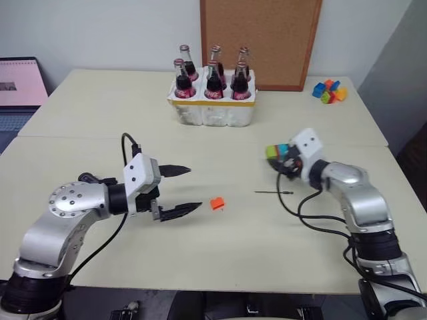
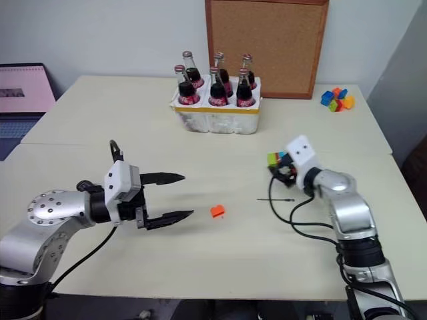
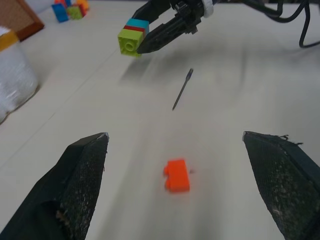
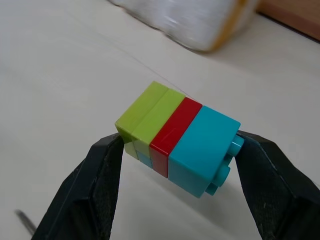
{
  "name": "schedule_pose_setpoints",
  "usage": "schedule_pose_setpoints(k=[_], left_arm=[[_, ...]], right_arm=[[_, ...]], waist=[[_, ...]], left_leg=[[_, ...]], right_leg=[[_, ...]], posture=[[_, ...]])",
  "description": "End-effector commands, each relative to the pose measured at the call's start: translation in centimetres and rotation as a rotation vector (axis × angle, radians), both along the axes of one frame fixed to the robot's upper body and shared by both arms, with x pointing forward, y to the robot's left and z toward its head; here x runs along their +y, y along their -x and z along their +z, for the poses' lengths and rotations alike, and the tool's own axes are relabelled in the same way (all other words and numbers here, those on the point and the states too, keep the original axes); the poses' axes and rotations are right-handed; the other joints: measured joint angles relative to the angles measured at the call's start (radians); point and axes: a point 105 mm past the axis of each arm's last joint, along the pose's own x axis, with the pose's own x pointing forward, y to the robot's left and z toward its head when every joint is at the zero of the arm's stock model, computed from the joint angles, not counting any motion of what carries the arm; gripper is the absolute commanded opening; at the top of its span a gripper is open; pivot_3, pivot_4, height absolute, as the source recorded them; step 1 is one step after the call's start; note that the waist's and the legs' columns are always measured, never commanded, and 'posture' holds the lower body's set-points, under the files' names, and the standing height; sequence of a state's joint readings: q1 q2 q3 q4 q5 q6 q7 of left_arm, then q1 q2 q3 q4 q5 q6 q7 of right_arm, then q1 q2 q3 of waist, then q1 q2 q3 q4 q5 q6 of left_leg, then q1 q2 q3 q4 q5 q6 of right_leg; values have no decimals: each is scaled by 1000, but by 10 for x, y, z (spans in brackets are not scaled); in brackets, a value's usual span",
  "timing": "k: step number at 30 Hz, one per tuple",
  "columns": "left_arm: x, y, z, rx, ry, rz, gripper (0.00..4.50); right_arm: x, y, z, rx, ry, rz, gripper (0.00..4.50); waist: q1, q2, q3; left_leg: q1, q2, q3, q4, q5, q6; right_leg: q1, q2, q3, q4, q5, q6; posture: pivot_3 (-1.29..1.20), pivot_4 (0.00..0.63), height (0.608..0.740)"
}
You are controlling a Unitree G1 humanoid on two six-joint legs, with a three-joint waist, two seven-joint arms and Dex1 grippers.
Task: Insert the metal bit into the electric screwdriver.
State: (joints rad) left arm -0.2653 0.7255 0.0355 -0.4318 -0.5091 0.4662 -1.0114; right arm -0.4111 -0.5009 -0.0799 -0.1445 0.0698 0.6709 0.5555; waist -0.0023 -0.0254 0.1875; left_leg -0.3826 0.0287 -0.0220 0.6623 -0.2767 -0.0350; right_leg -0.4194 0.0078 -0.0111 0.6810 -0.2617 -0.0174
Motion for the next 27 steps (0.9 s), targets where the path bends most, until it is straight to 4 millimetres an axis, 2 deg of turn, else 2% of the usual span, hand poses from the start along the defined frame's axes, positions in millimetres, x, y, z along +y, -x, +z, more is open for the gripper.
schedule_pose_setpoints(k=[1, 4, 8, 11, 13, 16, 21, 23, 27], left_arm=[[-32, -2, 4, -14, 48, -103, 4500], [-51, -6, 6, -17, 82, -155, 4500], [-73, -9, 8, -32, 109, -208, 4500], [-85, -10, 8, -51, 113, -240, 4500], [-90, -10, 8, -59, 110, -254, 4500], [-91, -12, 6, -63, 103, -253, 4500], [-80, -19, 6, -83, 81, -199, 4500], [-67, -21, 7, -84, 61, -163, 4500], [-31, -20, 2, -68, -11, -75, 4500]], right_arm=[[-65, 3, 4, -53, -24, -266, 2991], [-91, 3, -4, -52, -33, -379, 2991], [-106, -4, -14, -47, -24, -436, 2991], [-112, -7, -19, -28, -87, -473, 2991], [-114, -6, -18, -24, -148, -489, 3705], [-112, 0, -10, -48, -164, -469, 4334], [-112, 21, 16, -132, -81, -437, 4430], [-93, 31, 28, -168, 4, -296, 4430], [-22, 55, 43, -164, 28, 113, 4430]], waist=[[0, 0, 0], [-9, 1, -1], [-29, 1, -1], [-31, 1, -1], [-29, 2, -1], [-26, 2, -1], [-24, 2, -1], [-25, 2, -1], [-37, 3, -1]], left_leg=[[0, 0, 0, 0, 0, 0], [1, 1, 2, 0, 0, 0], [1, 2, 3, 0, 0, 0], [1, 2, 4, 0, 0, 0], [1, 2, 4, 0, 0, 0], [2, 1, 5, 0, 0, 0], [1, 1, 6, 0, 0, 0], [1, 1, 5, 0, 0, 0], [2, 3, 5, 0, 0, 0]], right_leg=[[0, 1, 0, 0, 0, 0], [0, 2, 2, 1, 0, 0], [0, 4, 5, 2, 0, 0], [0, 5, 6, 2, 0, 0], [0, 6, 6, 2, 0, 0], [0, 6, 6, 1, 0, 0], [0, 6, 7, 1, 0, 0], [0, 6, 7, 1, 0, 1], [0, 6, 10, 1, 0, 1]], posture=[[0, 150, 740], [0, 150, 740], [0, 150, 740], [0, 150, 740], [0, 150, 740], [0, 150, 740], [0, 150, 740], [0, 150, 740], [0, 150, 740]])
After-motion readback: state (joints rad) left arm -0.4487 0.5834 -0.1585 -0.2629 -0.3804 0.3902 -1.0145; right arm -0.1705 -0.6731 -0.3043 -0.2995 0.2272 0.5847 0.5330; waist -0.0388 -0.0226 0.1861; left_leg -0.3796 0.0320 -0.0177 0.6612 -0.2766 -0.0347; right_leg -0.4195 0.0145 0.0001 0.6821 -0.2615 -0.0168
